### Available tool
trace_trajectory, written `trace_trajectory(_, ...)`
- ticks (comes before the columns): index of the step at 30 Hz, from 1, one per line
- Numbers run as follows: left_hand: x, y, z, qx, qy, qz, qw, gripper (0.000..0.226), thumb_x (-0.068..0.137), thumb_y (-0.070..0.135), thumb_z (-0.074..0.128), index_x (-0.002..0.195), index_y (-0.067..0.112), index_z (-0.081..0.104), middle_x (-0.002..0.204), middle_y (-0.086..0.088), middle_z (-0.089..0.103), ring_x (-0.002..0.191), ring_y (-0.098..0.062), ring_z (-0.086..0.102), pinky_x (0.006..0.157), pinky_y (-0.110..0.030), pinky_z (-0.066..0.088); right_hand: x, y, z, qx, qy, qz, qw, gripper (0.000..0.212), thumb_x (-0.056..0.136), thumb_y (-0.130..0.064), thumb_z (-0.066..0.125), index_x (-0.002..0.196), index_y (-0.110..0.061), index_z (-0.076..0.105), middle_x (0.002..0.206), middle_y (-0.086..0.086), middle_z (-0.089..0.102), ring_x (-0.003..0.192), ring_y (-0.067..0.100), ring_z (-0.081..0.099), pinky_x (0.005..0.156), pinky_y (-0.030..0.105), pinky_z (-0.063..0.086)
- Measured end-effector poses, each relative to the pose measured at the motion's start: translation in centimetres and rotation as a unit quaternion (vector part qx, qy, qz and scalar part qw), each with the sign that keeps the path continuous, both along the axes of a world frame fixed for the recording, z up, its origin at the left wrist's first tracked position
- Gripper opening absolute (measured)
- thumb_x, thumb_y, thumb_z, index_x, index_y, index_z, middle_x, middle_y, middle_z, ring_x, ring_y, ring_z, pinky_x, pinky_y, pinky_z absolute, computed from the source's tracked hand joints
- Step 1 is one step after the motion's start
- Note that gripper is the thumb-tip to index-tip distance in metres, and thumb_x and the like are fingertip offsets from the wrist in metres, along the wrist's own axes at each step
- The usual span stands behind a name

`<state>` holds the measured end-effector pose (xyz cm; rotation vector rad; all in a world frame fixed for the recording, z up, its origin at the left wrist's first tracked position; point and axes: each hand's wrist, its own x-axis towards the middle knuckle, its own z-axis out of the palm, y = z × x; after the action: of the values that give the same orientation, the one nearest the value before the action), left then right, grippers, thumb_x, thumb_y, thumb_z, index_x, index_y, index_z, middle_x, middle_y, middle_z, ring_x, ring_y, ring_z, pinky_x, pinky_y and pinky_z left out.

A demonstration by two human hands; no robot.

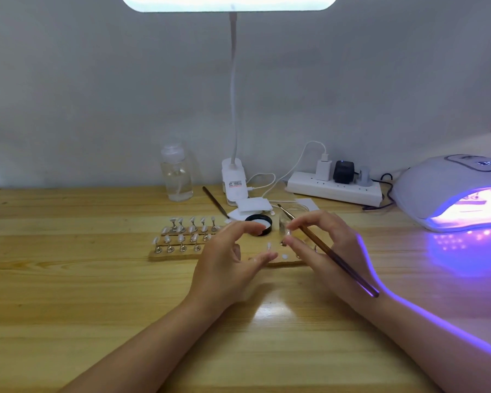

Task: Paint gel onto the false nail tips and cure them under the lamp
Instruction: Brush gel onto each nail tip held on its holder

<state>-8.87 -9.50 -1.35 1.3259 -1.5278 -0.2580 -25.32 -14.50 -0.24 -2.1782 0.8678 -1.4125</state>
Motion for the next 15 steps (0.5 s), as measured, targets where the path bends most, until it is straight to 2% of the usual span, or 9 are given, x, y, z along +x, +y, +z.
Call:
trace_trajectory(3,0.03,0.13,-0.28,0.036,-0.05,0.026,0.998,0.038,0.068,0.034,0.076,0.102,0.033,0.059,0.095,0.021,0.063,0.045,0.002,0.04,0.049,-0.014,0.028,-0.51,-0.66,-0.18,-0.018,0.062,-0.011,0.998,0.017,0.075,-0.017,0.075,0.088,-0.024,0.065,0.089,-0.015,0.063,0.089,0.004,0.059,0.081,0.031,0.048)
trace_trajectory(6,0.03,0.25,-0.47,0.069,-0.061,0.041,0.995,0.04,0.068,0.037,0.076,0.105,0.034,0.059,0.094,0.023,0.062,0.052,0.011,0.044,0.054,-0.019,0.031,-0.56,-0.96,-0.45,-0.038,0.093,-0.015,0.995,0.015,0.075,-0.019,0.075,0.087,-0.022,0.066,0.088,-0.014,0.064,0.087,0.003,0.057,0.082,0.03,0.045)
trace_trajectory(11,0.06,0.12,-0.42,0.097,-0.081,0.048,0.991,0.037,0.071,0.037,0.074,0.105,0.034,0.06,0.09,0.024,0.063,0.077,0.001,0.052,0.062,-0.022,0.037,-0.46,-1.19,-0.78,-0.062,0.14,-0.019,0.988,0.016,0.075,-0.023,0.076,0.088,-0.023,0.067,0.088,-0.009,0.064,0.086,0.003,0.056,0.082,0.022,0.037)
trace_trajectory(15,0.12,0.06,-0.51,0.114,-0.085,0.053,0.988,0.035,0.074,0.036,0.073,0.106,0.036,0.058,0.084,0.026,0.06,0.074,0.001,0.047,0.065,-0.022,0.036,-0.32,-1.1,-0.72,-0.06,0.142,-0.03,0.988,0.018,0.073,-0.025,0.077,0.088,-0.022,0.067,0.088,-0.008,0.064,0.086,0.007,0.057,0.081,0.025,0.037)
